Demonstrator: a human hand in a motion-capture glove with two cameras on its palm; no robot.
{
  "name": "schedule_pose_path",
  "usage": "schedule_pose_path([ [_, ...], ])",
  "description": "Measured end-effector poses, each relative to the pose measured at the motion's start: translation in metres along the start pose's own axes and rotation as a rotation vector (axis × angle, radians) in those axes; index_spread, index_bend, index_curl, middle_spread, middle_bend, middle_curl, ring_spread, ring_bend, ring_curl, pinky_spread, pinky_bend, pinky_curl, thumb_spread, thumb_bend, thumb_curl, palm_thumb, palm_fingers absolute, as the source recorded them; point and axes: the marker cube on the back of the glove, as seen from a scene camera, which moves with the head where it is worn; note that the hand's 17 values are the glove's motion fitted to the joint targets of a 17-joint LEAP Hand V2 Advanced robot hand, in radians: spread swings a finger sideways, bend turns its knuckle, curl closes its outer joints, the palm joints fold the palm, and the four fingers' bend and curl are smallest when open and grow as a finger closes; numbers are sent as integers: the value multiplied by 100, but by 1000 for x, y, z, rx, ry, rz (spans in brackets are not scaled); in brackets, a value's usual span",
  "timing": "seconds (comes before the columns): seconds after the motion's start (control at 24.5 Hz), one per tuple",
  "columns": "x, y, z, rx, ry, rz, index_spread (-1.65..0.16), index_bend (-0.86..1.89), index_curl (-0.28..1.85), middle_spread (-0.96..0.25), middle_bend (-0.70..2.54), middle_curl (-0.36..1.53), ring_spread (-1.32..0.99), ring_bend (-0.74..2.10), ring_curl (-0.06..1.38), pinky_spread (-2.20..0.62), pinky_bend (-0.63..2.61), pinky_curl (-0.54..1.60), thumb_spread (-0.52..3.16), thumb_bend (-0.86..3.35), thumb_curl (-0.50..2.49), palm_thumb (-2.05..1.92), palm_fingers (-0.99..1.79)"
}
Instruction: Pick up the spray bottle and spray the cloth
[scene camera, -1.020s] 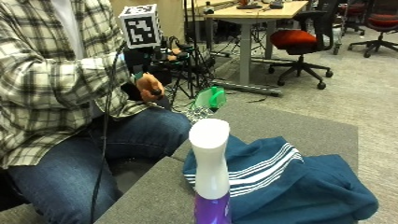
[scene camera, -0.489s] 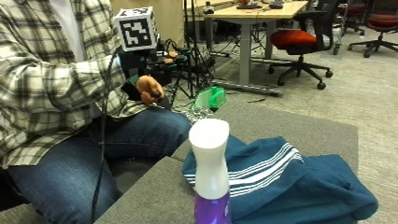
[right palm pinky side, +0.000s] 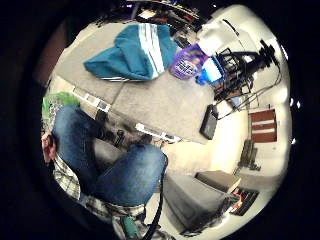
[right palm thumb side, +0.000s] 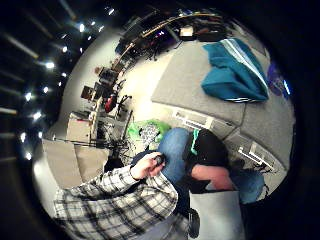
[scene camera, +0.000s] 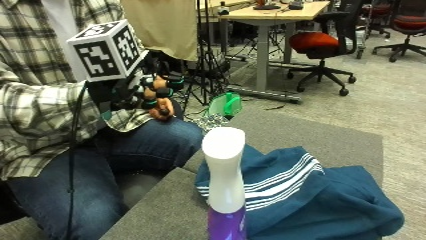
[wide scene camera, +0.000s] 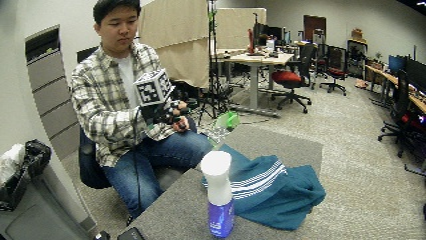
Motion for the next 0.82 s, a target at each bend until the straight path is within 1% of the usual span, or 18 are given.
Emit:
schedule_pose_path([
  [0.16,60,-6,-5,39,-54,125,-37,18,26,-4,19,20,17,33,18,23,48,17,108,14,38,59,9],
  [0.41,124,-26,-14,123,-177,266,-32,14,26,-2,19,22,16,37,21,23,53,19,107,11,41,63,16],
  [0.61,161,-51,-18,171,-275,331,-29,13,25,0,20,24,14,41,23,23,56,21,106,8,43,65,19],
  [0.82,189,-79,-15,208,-383,354,-25,10,24,2,19,26,13,46,25,21,61,23,104,6,44,69,21],
])
